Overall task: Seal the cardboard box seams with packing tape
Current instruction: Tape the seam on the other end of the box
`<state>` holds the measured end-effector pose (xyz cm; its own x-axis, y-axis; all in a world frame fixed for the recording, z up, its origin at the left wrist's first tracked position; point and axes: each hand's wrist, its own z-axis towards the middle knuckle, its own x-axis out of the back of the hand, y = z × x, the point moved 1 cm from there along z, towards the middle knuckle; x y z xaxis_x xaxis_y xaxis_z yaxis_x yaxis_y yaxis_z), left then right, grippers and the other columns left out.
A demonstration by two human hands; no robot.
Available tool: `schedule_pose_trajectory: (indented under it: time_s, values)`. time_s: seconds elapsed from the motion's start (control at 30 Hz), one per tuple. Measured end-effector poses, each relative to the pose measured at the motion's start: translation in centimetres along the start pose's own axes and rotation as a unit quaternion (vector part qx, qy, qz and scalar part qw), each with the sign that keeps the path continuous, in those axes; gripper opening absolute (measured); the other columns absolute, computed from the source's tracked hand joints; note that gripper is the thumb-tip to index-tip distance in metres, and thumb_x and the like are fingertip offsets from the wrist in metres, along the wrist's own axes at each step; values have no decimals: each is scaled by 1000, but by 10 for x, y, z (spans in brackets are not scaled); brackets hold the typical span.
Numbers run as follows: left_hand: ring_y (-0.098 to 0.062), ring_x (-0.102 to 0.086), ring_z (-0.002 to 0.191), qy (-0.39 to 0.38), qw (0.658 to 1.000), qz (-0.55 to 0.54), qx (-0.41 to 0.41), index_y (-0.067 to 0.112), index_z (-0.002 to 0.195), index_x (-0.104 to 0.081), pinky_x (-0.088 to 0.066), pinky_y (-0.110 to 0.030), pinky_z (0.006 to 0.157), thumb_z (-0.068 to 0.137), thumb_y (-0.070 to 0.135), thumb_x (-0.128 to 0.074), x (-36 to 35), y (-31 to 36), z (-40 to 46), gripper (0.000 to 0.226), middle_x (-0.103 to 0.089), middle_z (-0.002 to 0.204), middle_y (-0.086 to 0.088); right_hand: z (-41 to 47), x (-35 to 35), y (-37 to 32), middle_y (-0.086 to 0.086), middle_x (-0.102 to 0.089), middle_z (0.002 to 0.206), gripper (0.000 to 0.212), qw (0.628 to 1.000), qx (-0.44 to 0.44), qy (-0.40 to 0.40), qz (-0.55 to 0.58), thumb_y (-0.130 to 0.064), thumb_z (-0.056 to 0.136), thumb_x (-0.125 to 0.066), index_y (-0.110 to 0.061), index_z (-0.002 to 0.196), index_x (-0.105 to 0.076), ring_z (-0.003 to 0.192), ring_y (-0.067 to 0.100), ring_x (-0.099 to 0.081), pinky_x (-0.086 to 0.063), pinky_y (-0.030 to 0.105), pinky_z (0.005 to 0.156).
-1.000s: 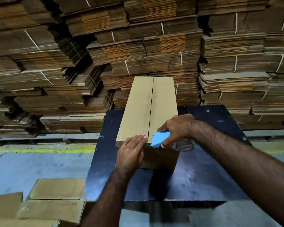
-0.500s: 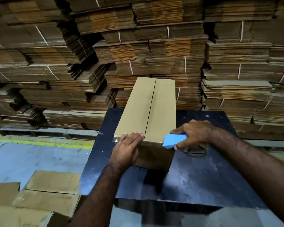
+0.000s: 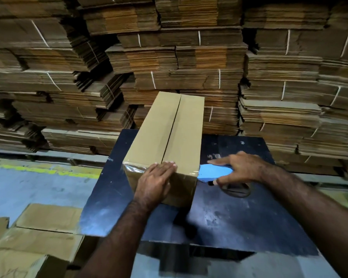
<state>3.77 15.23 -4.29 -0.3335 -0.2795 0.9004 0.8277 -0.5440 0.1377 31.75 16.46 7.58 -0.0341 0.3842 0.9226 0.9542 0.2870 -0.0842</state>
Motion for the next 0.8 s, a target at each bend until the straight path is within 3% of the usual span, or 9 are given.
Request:
schedule_pose_trajectory:
  time_s: [0.13, 0.23, 0.43, 0.57, 0.8]
  values:
    - [-17, -53, 132, -7, 1000, 16, 20, 18, 139, -56, -30, -39, 115, 73, 19, -75, 4, 5, -2, 69, -57, 143, 0, 2, -14, -4, -14, -47, 99, 77, 1000, 3, 12, -12, -81, 75, -53, -53, 144, -34, 92, 9, -44, -42, 33, 81]
    - [-23, -49, 136, 1, 1000, 5, 10, 13, 140, -53, -29, -40, 116, 75, 23, -77, 5, 25, 4, 69, -54, 145, -6, 3, -16, -2, -15, -44, 100, 76, 1000, 1, 21, -4, -79, 76, -55, -54, 144, -33, 93, 8, -44, -46, 32, 84]
    - [-23, -58, 126, 9, 998, -57, 28, 11, 133, -60, -30, -38, 114, 71, 9, -76, -16, 62, 15, 63, -60, 139, -7, 5, -28, 5, -12, -53, 108, 75, 999, 10, 35, 3, -78, 77, -54, -57, 145, -27, 94, 11, -41, -43, 33, 81]
    - [-20, -60, 124, 21, 999, -38, 18, 13, 131, -63, -39, -36, 111, 76, 14, -75, -21, 56, 15, 56, -63, 136, -5, -10, -36, 28, -16, -49, 97, 72, 996, 21, 78, 38, -79, 77, -53, -62, 142, -26, 90, 8, -46, -45, 31, 79]
    - [-17, -59, 125, -4, 998, -23, 60, 18, 134, -59, -31, -34, 112, 81, 19, -75, -19, 64, 20, 55, -61, 138, -1, -22, -40, 46, -13, -60, 103, 75, 995, 10, 96, 25, -83, 72, -49, -61, 141, -30, 88, 9, -48, -43, 29, 74]
